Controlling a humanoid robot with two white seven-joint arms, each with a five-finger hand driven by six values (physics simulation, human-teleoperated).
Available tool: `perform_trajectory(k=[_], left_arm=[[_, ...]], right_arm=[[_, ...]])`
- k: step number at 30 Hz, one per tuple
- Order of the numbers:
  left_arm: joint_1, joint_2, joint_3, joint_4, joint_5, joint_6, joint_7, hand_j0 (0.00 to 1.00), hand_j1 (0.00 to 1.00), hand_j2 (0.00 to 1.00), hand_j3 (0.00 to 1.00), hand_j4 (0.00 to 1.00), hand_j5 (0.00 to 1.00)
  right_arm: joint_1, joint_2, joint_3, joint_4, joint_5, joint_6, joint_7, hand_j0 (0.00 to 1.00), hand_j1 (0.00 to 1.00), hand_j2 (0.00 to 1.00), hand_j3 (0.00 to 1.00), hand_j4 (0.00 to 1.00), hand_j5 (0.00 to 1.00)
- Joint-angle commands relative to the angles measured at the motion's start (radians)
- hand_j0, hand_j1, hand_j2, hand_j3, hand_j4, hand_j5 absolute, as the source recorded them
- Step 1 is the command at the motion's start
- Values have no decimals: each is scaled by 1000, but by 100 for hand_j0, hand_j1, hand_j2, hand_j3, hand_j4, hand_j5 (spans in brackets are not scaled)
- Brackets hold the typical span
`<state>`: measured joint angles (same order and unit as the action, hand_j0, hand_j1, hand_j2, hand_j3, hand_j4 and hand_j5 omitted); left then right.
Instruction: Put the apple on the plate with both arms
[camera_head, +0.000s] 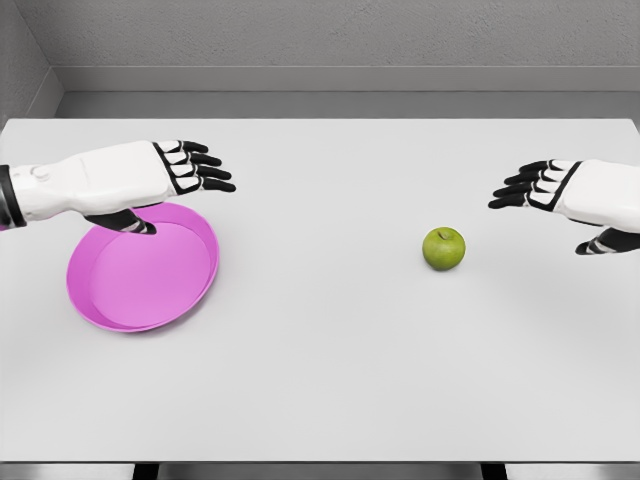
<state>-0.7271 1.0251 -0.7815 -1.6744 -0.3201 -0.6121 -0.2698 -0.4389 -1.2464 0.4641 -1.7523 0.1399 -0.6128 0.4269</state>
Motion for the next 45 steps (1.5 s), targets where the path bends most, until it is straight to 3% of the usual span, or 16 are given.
perform_trajectory(k=[1, 7, 8, 9, 11, 14, 17, 20, 22, 24, 27, 35, 45], left_arm=[[0, 1, 1, 1, 6, 1, -2, 100, 100, 100, 100, 100, 100], [0, 3, 8, 1, 4, 1, -2, 100, 100, 100, 100, 100, 100], [8, 6, 25, 1, 4, 1, -2, 100, 100, 100, 100, 100, 100], [8, 6, 30, 1, 4, 1, -3, 100, 100, 100, 100, 100, 100], [8, 9, 36, -1, 4, 1, -11, 100, 100, 100, 100, 100, 100], [6, 10, 42, -1, 6, 1, -32, 100, 100, 100, 100, 100, 100], [8, 9, 54, -2, 6, 1, -65, 100, 100, 100, 100, 100, 100], [8, 9, 54, -2, 6, 1, -66, 100, 100, 100, 100, 100, 100], [5, 10, 56, -2, 6, 1, -66, 100, 100, 100, 100, 100, 100], [8, 12, 57, -5, 7, 1, -68, 100, 100, 100, 100, 100, 100], [8, 13, 58, -5, 7, 1, -68, 100, 100, 100, 100, 100, 100], [8, 13, 56, -5, 9, 1, -68, 100, 100, 100, 100, 100, 100], [8, 13, 58, -5, 9, 1, -68, 100, 100, 100, 100, 100, 100]], right_arm=[[-1, -2, -1, -1, -8, 2, 1, 100, 100, 100, 100, 100, 100], [-15, 8, -1, -1, -10, 2, 1, 100, 100, 100, 100, 100, 100], [-20, 8, -1, -1, -31, 2, 93, 100, 100, 100, 100, 100, 100], [-20, 21, 11, 2, -127, 2, 184, 100, 100, 100, 100, 100, 100], [-75, 111, 100, 28, -328, 2, 184, 100, 100, 100, 100, 100, 100], [-118, 194, 177, 43, -347, 2, 184, 100, 100, 100, 100, 100, 100], [-118, 286, 189, 56, -378, 2, 184, 100, 100, 100, 100, 100, 100], [-118, 321, 180, 93, -361, 2, 184, 100, 100, 100, 100, 100, 100], [-119, 324, 169, 91, -263, 2, 184, 100, 100, 100, 100, 100, 100], [-119, 327, 171, 108, -282, 2, 184, 100, 100, 100, 100, 100, 100], [-121, 367, 174, 209, -287, 2, 184, 100, 100, 100, 100, 100, 100], [-106, 343, 216, 218, -287, 2, 184, 100, 100, 100, 100, 100, 100], [-118, 357, 223, 313, -316, 2, 184, 100, 100, 100, 100, 100, 100]])
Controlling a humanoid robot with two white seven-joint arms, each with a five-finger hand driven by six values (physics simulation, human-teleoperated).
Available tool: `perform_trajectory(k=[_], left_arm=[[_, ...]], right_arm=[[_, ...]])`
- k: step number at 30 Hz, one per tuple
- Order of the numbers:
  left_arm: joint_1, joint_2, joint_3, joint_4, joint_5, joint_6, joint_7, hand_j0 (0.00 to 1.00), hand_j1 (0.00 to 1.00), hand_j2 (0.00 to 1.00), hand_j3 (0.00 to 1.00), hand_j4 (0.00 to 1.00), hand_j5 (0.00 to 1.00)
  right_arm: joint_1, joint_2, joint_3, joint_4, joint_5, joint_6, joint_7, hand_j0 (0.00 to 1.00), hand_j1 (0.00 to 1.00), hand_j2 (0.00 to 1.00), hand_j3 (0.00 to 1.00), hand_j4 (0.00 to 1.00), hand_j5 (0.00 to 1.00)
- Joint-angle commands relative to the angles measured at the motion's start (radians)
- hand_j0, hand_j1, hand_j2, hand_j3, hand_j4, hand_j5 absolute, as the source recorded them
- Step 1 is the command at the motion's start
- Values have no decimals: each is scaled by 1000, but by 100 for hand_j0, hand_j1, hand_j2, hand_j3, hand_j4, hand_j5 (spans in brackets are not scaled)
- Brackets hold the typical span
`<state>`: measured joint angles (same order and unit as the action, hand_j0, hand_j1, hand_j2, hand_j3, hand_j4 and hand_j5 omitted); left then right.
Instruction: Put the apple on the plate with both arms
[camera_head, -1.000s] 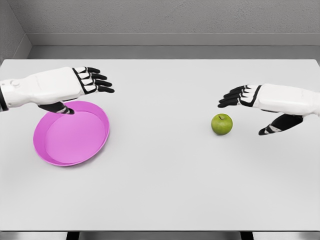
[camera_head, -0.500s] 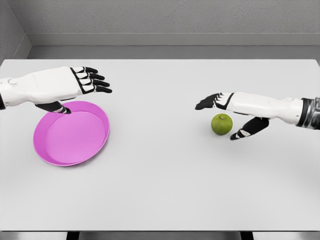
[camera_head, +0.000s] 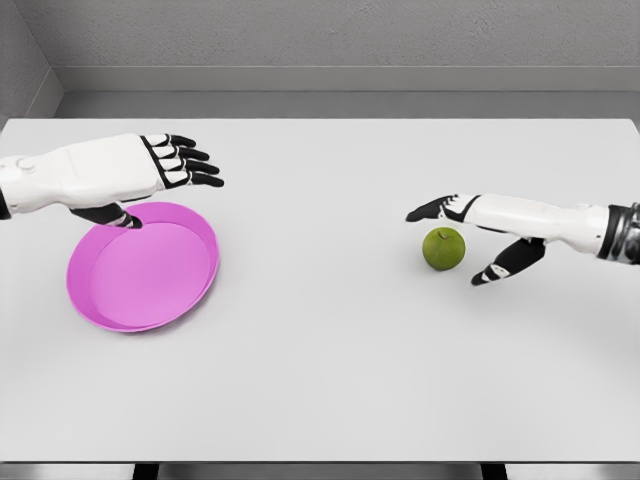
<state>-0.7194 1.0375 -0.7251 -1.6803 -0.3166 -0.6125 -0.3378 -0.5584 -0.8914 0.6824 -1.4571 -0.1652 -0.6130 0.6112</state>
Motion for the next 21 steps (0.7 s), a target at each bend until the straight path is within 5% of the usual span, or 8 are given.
perform_trajectory(k=[1, 21], left_arm=[[0, 1, 1, 1, 5, 2, 0, 100, 100, 100, 100, 100, 100], [3, -1, 10, 5, 7, 2, -10, 100, 100, 100, 100, 100, 100]], right_arm=[[0, 2, 6, 23, -11, 4, 0, 100, 100, 100, 100, 100, 100], [-41, 83, 77, 176, 4, 10, 0, 100, 100, 100, 100, 100, 100]])
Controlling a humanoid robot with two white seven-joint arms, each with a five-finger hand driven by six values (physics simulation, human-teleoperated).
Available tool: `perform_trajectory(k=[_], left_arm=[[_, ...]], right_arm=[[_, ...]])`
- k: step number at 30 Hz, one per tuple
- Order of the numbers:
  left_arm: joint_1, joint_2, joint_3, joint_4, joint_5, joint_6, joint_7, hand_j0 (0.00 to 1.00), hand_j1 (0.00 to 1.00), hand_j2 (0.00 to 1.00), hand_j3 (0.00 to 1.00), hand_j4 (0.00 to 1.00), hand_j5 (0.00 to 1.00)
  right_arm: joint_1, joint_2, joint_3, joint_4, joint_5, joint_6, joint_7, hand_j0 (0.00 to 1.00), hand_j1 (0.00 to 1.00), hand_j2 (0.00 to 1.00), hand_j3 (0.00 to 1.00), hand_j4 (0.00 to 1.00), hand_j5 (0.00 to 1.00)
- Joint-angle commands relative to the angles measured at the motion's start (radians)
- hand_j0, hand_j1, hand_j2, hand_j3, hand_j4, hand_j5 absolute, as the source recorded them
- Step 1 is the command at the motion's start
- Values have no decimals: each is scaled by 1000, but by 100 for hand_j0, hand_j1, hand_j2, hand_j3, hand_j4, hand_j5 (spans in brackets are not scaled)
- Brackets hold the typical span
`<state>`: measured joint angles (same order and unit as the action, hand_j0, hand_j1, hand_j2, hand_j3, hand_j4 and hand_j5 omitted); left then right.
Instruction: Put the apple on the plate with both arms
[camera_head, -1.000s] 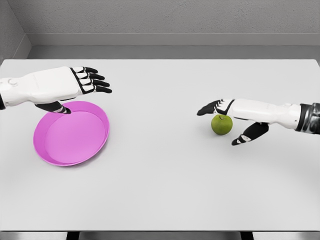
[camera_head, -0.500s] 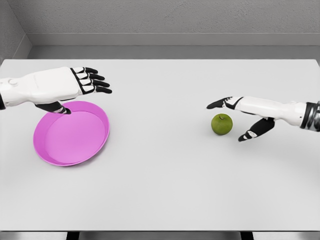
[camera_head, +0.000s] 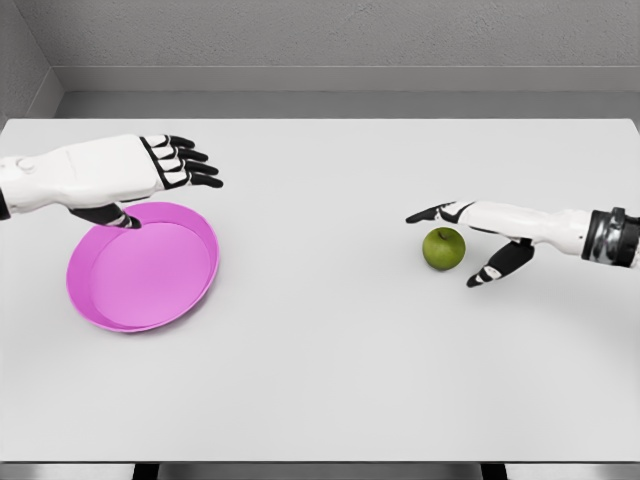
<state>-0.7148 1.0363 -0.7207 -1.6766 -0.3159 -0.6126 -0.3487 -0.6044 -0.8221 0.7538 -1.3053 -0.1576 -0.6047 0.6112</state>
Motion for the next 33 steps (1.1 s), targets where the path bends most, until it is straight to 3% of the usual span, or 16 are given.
perform_trajectory(k=[1, 12, 24, 33], left_arm=[[0, 2, 9, -5, 8, 2, 0, 100, 100, 100, 100, 100, 100], [9, 1, 29, 2, 5, 2, -1, 100, 100, 100, 100, 100, 100], [11, 1, 27, -2, 6, 2, -13, 100, 100, 100, 100, 100, 100], [8, 1, 29, 2, 6, 2, -15, 100, 100, 100, 100, 100, 100]], right_arm=[[-2, 18, 13, 31, -2, 2, 0, 100, 100, 100, 100, 100, 100], [-15, 46, 16, 57, 43, 25, 0, 100, 100, 100, 100, 100, 100], [-32, 89, 18, 155, 66, 19, 0, 100, 100, 100, 100, 100, 100], [-37, 98, 18, 178, 67, 14, 0, 100, 100, 100, 100, 100, 100]])
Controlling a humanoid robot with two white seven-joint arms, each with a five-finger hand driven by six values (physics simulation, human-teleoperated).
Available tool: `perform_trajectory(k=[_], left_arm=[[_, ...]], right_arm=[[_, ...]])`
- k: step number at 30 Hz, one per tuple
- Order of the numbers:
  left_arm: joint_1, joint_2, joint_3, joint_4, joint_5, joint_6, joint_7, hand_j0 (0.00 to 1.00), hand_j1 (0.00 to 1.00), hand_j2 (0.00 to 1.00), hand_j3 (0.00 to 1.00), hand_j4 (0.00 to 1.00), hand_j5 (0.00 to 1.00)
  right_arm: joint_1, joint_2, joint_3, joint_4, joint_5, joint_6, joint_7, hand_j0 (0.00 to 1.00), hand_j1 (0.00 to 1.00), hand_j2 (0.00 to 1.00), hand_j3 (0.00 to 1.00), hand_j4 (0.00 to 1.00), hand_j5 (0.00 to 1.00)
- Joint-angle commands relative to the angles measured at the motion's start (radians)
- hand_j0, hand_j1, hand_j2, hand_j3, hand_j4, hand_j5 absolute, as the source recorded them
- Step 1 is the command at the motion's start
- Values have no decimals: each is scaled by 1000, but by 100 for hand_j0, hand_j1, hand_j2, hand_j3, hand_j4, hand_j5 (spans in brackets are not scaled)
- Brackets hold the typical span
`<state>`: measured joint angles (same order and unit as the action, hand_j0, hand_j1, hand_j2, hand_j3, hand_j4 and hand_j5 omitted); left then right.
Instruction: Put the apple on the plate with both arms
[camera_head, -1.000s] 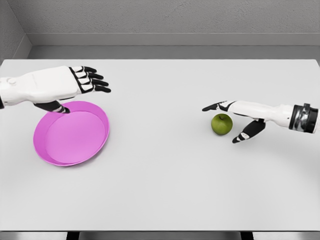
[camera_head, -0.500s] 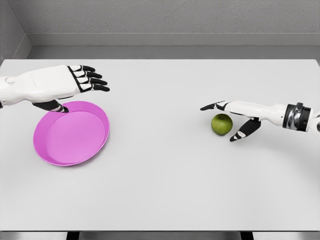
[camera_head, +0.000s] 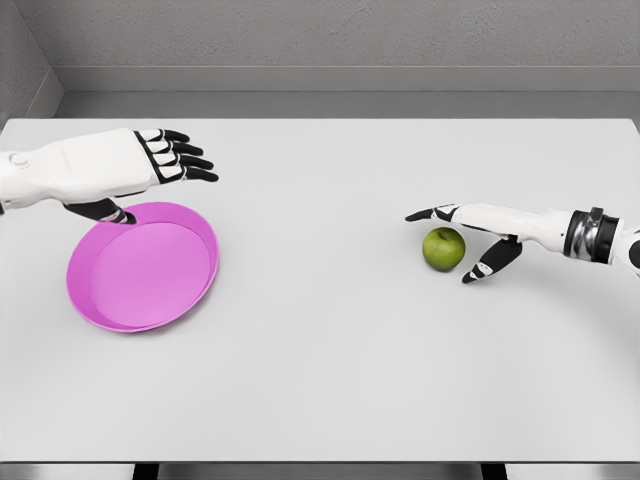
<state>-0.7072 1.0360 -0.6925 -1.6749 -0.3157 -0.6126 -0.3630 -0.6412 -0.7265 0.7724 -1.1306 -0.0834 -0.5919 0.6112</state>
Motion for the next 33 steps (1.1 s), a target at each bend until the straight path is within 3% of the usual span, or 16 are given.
perform_trajectory(k=[1, 3, 6, 11, 20, 23, 26, 28, 33], left_arm=[[0, 1, 1, 0, 6, 2, -1, 100, 100, 100, 100, 100, 100], [0, 1, 1, 0, 6, 2, 1, 100, 100, 100, 100, 100, 100], [0, 1, 1, 0, 6, 2, -1, 100, 100, 100, 100, 100, 100], [0, 1, 1, 0, 4, 2, -1, 100, 100, 100, 100, 100, 100], [-2, 4, 8, 0, 6, 2, -1, 100, 100, 100, 100, 100, 100], [-2, 4, 11, 1, 6, 2, 1, 100, 100, 100, 100, 100, 100], [2, 4, 10, 1, 6, 2, 1, 100, 100, 100, 100, 100, 100], [2, 4, 10, 0, 6, 2, -1, 100, 100, 100, 100, 100, 100], [3, 3, 4, 1, 4, 2, -1, 100, 100, 100, 100, 100, 100]], right_arm=[[0, 4, -1, 3, -7, 3, 0, 100, 100, 100, 100, 100, 100], [0, 4, -1, 3, -6, 3, 0, 93, 93, 93, 93, 93, 93], [0, 4, 1, 3, -6, 3, 0, 70, 70, 70, 70, 70, 70], [-2, 18, 16, 2, -4, -5, 0, 51, 51, 51, 51, 51, 51], [0, 22, 13, -11, -41, -19, 0, 36, 36, 36, 36, 36, 36], [-29, 36, 47, -149, -95, -19, 0, 34, 34, 34, 34, 34, 34], [-93, 127, 153, -236, -128, -19, 0, 34, 34, 34, 34, 34, 34], [-100, 165, 162, -230, -128, -19, 0, 34, 34, 34, 34, 34, 34], [-98, 171, 163, -204, -128, -19, 0, 35, 35, 35, 35, 35, 35]])
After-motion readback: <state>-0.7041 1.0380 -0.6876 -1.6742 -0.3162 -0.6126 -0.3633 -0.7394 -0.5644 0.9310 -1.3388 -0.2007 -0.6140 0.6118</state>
